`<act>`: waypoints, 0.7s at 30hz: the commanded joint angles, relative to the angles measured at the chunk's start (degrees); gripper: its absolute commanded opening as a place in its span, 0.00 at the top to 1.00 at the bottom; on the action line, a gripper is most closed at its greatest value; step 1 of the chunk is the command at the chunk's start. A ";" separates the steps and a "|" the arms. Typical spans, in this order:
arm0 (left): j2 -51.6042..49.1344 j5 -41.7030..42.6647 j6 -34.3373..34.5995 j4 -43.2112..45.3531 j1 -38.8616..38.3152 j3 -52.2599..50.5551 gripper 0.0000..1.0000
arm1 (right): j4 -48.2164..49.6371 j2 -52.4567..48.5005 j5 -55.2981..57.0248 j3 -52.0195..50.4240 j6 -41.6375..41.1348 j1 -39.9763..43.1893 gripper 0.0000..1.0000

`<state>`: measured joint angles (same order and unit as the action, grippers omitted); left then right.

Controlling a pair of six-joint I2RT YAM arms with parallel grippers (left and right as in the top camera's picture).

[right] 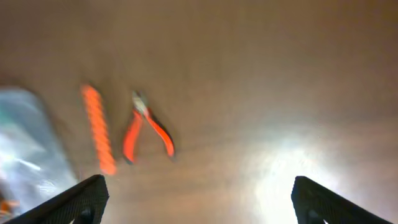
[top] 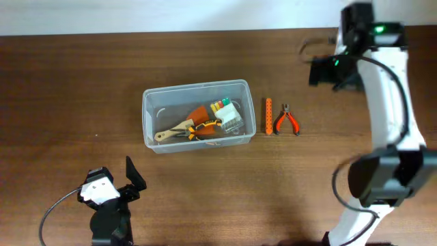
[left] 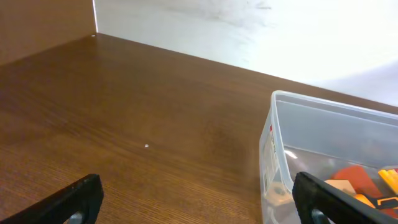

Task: Pack container
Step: 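Move the right gripper to the red-handled pliers and grasp them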

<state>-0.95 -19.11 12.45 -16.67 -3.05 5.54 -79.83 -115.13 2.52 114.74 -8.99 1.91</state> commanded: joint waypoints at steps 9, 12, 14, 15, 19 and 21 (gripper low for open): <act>0.26 -0.22 -0.50 -0.04 -0.22 -0.22 0.01 | 14.29 -2.69 -6.99 -24.68 4.04 -0.83 0.24; 0.26 -0.20 -0.50 -0.04 -0.22 -0.22 0.01 | 17.18 -2.71 -8.70 -27.65 4.72 -0.90 0.24; 0.26 -0.20 -0.50 -0.04 -0.22 -0.22 0.01 | 18.99 -2.71 -9.81 -29.57 5.42 -1.11 0.25; 0.26 -0.22 -0.50 -0.04 -0.22 -0.22 0.01 | 20.39 -2.73 -10.14 -30.75 5.79 -1.31 0.27; 0.26 -0.20 -0.50 -0.04 -0.22 -0.22 0.01 | 23.78 -2.73 -9.84 -32.76 5.81 -1.95 0.39; 0.26 -0.22 -0.50 -0.04 -0.22 -0.22 0.01 | 25.33 -2.73 -9.84 -33.00 5.79 -2.47 0.39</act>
<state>-0.95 -19.11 12.45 -16.67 -3.05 5.54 -55.59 -118.15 -6.55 82.37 -3.66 0.38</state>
